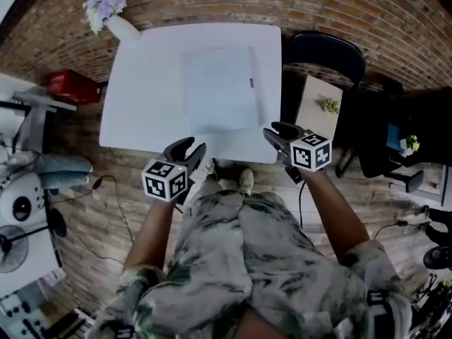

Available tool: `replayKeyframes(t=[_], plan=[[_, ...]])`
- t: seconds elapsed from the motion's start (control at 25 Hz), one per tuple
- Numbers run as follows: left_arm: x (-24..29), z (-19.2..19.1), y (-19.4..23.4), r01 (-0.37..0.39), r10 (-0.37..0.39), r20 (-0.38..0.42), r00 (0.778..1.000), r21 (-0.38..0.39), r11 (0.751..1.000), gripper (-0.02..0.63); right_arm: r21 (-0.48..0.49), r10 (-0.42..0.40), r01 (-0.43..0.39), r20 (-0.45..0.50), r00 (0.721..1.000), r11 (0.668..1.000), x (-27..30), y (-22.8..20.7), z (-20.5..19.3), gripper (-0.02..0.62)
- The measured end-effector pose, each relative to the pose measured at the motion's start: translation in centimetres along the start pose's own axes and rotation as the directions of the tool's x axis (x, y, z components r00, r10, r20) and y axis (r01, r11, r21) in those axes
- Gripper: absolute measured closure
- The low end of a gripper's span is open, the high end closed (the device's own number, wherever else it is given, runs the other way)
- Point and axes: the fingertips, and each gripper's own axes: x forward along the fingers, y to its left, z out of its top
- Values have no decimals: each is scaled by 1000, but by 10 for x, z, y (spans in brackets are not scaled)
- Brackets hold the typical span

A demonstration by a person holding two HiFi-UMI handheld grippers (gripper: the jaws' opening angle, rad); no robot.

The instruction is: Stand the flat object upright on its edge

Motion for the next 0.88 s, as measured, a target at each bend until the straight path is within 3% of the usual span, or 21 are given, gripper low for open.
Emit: replayKeyframes(t=[0.24, 0.68, 0.88], plan=[[26, 14, 37, -21, 20, -31, 999, -16, 1000, 446, 64, -5, 5, -2, 1000, 998, 11, -30, 3, 411], [73, 25, 121, -8, -2, -59, 998, -167, 986, 422, 112, -16, 22, -55, 998, 993, 49, -59, 26, 385], [92, 26, 147, 9, -28, -88, 996, -200, 980, 414, 128, -10, 21, -90, 996, 992, 85, -73, 42, 380]])
